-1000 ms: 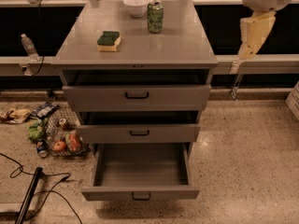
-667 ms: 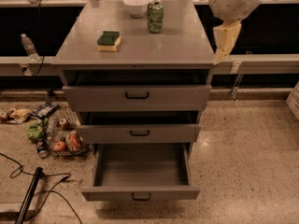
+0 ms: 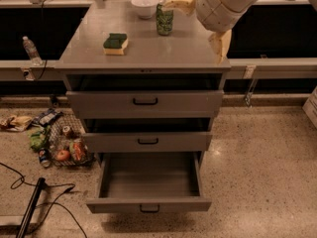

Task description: Place sponge into bottom drawer

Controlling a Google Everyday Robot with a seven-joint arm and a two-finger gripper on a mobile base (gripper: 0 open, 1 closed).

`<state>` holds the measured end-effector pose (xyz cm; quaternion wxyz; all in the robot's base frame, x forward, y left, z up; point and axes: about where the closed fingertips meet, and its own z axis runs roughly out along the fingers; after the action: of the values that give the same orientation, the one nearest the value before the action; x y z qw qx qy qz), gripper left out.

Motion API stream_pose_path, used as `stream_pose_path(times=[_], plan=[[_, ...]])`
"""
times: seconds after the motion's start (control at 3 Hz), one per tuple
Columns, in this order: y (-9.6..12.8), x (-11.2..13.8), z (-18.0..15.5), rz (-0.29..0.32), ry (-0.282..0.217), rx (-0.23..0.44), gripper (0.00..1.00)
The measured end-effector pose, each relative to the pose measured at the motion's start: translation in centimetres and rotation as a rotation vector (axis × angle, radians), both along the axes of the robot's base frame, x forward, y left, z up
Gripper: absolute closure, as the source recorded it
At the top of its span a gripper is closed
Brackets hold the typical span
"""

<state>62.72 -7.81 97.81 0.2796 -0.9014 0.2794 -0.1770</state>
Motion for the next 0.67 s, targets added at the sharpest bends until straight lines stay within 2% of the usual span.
stream_pose_path(times=[0.33,0.67], plan=[[0.6,0.5,-0.1,0.011,-0.022,0.011,0.0],[2.8,3.7,0.5,0.072,-0.123,-0.093,0.0]])
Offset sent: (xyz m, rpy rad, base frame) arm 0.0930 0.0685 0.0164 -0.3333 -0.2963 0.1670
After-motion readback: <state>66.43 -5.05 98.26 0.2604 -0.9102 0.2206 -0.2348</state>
